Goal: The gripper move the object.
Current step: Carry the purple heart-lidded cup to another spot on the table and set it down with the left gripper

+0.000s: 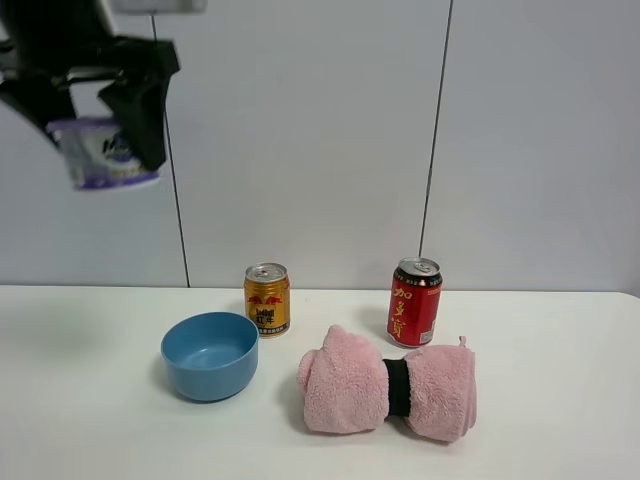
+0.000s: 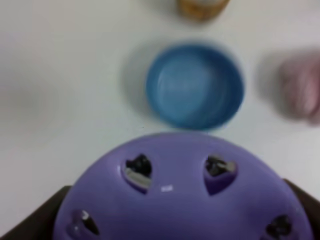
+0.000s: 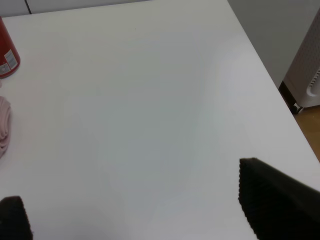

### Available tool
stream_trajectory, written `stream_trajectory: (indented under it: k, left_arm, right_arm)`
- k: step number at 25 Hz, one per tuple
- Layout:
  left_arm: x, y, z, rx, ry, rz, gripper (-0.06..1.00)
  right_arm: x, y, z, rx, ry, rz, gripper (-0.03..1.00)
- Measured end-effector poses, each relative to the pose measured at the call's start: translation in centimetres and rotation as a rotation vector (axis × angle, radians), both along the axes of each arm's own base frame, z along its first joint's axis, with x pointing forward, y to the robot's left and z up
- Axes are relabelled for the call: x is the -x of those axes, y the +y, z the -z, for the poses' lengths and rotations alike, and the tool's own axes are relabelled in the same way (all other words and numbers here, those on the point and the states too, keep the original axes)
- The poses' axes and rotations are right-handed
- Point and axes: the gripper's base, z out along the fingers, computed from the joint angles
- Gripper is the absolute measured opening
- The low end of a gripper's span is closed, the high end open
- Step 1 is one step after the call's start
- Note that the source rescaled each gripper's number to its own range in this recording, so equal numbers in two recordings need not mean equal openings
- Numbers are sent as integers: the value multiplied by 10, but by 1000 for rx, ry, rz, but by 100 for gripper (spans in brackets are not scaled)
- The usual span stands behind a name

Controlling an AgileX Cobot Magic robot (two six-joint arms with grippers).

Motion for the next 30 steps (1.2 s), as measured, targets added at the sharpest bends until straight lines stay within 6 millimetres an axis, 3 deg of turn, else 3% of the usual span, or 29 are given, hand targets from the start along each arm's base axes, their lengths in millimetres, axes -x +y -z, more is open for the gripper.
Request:
stream_trajectory:
  k: [5,11,20,30]
  left_arm:
    - [27,12,72,39,83,-142,0]
    - [39,15,126,168,33,-288,0]
    - [48,18,156,183,52,-350,0]
    - [44,-4,193,142,117,-303,0]
  right_arm:
    - [0,0,0,0,0,0,100]
    - [0,0,0,0,0,0,100]
    - [0,0,0,0,0,0,100]
    - [0,0,0,0,0,0,100]
